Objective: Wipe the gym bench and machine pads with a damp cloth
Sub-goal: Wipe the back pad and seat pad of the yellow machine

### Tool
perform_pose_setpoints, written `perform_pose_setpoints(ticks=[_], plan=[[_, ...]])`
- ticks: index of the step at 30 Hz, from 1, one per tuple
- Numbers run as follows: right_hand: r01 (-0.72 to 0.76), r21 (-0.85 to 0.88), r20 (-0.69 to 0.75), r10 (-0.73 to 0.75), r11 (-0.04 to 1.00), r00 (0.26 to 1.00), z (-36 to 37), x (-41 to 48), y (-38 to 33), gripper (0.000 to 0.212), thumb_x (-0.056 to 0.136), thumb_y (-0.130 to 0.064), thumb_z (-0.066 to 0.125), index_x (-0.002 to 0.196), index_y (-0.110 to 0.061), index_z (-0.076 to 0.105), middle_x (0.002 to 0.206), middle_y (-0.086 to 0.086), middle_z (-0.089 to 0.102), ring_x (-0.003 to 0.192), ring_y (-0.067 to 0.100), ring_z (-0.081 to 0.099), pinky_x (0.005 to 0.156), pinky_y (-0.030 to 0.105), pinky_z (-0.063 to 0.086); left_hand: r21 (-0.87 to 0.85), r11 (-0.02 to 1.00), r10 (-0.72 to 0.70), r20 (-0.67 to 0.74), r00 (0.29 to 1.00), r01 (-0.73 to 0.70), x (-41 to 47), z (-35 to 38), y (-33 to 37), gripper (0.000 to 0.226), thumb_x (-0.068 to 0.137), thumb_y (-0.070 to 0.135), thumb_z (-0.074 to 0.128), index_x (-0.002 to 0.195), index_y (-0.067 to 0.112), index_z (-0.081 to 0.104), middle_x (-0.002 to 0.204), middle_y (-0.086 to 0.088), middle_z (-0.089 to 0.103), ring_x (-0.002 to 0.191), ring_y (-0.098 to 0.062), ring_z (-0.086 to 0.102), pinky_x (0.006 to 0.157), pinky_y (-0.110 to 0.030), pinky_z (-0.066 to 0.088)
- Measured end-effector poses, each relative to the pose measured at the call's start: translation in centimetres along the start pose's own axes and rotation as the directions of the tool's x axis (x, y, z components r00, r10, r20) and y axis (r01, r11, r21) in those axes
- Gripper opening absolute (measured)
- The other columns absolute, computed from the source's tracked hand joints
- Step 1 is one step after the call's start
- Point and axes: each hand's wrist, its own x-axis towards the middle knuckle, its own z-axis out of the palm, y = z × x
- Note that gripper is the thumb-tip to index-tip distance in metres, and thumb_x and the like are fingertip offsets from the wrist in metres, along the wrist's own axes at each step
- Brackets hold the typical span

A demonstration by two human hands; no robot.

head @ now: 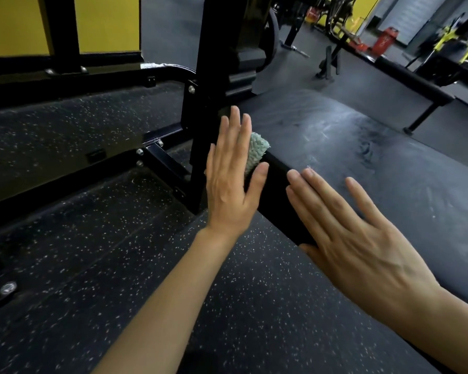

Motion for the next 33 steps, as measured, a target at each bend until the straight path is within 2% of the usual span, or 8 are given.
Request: perform_pose_setpoints(ticks=[7, 10, 17, 19, 23, 25, 28, 33], plan=[[0.003, -0.013, 0.003, -0.003, 1.0, 1.0, 0.0, 0.4, -0.2, 0.074, 0.097, -0.036, 0.034, 0.154, 0.004, 0.009, 0.164, 0.02, 0.0, 0.152, 0.031, 0.006, 0.121, 0.051, 0.01, -0.105, 0.994, 0.006, -0.076, 0.997, -0.014, -2.5, 1.5, 0.3, 0.048, 0.107, 0.02, 0.03, 0.152, 0.008, 0.02, 0.16, -0.009, 0.021, 0.152, -0.025, 0.012, 0.123, -0.047, 0.017], [0.002, 0.004, -0.014, -0.002, 1.0, 1.0, 0.2, 0.2, -0.2, 0.076, 0.096, -0.037, 0.036, 0.154, 0.004, 0.01, 0.164, 0.019, 0.002, 0.152, 0.031, 0.008, 0.121, 0.05, 0.01, -0.118, 0.992, 0.037, -0.1, 0.994, -0.049, -3.7, 2.2, 1.0, 0.046, 0.108, 0.019, 0.03, 0.15, 0.003, 0.02, 0.159, -0.005, 0.023, 0.152, -0.029, 0.016, 0.122, -0.048, 0.02], [0.006, 0.1, -0.066, 0.001, 0.995, 0.998, 0.2, 0.2, -0.2, 0.079, 0.094, -0.046, 0.039, 0.153, 0.002, 0.02, 0.164, 0.017, 0.011, 0.151, 0.028, 0.013, 0.119, 0.05, 0.019, -0.038, 0.958, 0.286, 0.008, 0.958, -0.286, -4.1, 1.8, -1.9, 0.063, 0.105, 0.004, 0.032, 0.157, 0.025, 0.004, 0.164, 0.016, -0.001, 0.153, -0.023, 0.008, 0.123, -0.049, 0.016], [0.006, 0.084, -0.073, 0.0, 0.996, 0.997, 0.3, 0.2, -0.2, 0.08, 0.093, -0.047, 0.04, 0.153, 0.002, 0.022, 0.163, 0.017, 0.012, 0.151, 0.029, 0.014, 0.119, 0.05, 0.019, -0.017, 0.95, 0.311, 0.004, 0.951, -0.311, -3.6, 1.7, -2.5, 0.06, 0.105, 0.003, 0.029, 0.157, 0.021, 0.006, 0.163, 0.016, -0.002, 0.153, -0.021, 0.006, 0.123, -0.048, 0.014], [-0.003, 0.005, -0.073, 0.004, 1.0, 0.997, 0.6, 0.0, -0.2, 0.08, 0.094, -0.048, 0.04, 0.153, 0.002, 0.02, 0.163, 0.018, 0.011, 0.152, 0.029, 0.012, 0.12, 0.052, 0.016, -0.012, 0.963, 0.269, -0.054, 0.962, -0.27, -2.8, 1.7, -2.6, 0.053, 0.102, -0.004, 0.035, 0.151, 0.004, 0.018, 0.162, -0.005, 0.017, 0.151, -0.024, 0.01, 0.122, -0.054, 0.02], [0.002, -0.046, -0.063, -0.005, 0.999, 0.998, 0.7, 0.0, -0.2, 0.08, 0.096, -0.049, 0.037, 0.154, 0.003, 0.018, 0.163, 0.019, 0.009, 0.152, 0.03, 0.01, 0.12, 0.052, 0.014, 0.001, 0.97, 0.241, -0.092, 0.966, -0.242, -2.2, 1.6, -2.6, 0.046, 0.105, 0.007, 0.029, 0.15, -0.002, 0.022, 0.159, -0.016, 0.023, 0.15, -0.025, 0.012, 0.12, -0.056, 0.022], [-0.002, -0.094, -0.057, -0.003, 0.996, 0.998, 0.7, -0.1, -0.2, 0.077, 0.097, -0.047, 0.034, 0.154, 0.001, 0.016, 0.164, 0.017, 0.009, 0.152, 0.029, 0.01, 0.12, 0.053, 0.014, 0.058, 0.974, 0.225, -0.132, 0.965, -0.219, -0.9, 1.0, -2.9, 0.048, 0.108, 0.019, 0.025, 0.152, 0.0, 0.023, 0.16, -0.017, 0.024, 0.15, -0.023, 0.012, 0.123, -0.051, 0.019], [-0.018, -0.104, -0.05, 0.013, 0.994, 0.999, 0.5, -0.1, -0.4, 0.075, 0.098, -0.047, 0.034, 0.155, -0.002, 0.017, 0.164, 0.014, 0.009, 0.152, 0.026, 0.008, 0.12, 0.055, 0.014, -0.01, 0.996, 0.084, -0.188, 0.979, -0.087, 0.8, 0.5, -3.5, 0.052, 0.104, 0.002, 0.035, 0.154, 0.004, 0.02, 0.163, -0.016, 0.019, 0.153, -0.03, 0.01, 0.122, -0.055, 0.017]])
